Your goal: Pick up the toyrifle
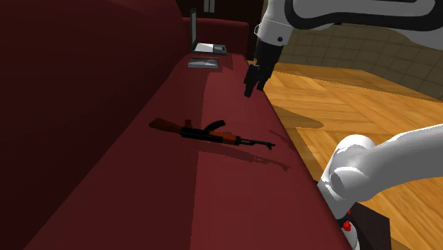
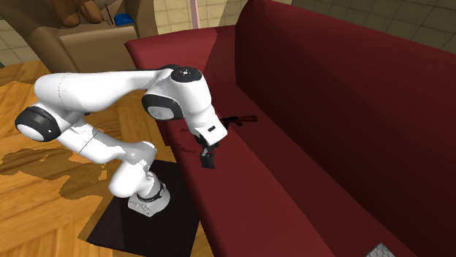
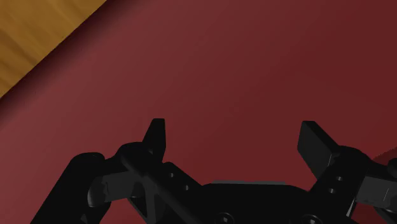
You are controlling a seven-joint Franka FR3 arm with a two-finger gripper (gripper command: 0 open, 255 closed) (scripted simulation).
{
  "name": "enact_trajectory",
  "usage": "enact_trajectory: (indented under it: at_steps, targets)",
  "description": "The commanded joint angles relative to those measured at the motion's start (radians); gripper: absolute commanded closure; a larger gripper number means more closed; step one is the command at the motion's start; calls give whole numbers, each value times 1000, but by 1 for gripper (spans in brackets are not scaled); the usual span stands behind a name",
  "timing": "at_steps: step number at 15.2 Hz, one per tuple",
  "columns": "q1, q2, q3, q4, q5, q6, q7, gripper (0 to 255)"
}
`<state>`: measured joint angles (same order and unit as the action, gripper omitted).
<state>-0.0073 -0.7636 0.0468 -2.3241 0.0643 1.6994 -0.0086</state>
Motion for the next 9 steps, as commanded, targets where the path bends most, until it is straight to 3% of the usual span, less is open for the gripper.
enact_trajectory:
  at_steps: [1,9]
  targets:
    - [0,0,0,0,0,0,0,0]
    - [67,117,150,85,90,17,138,0]
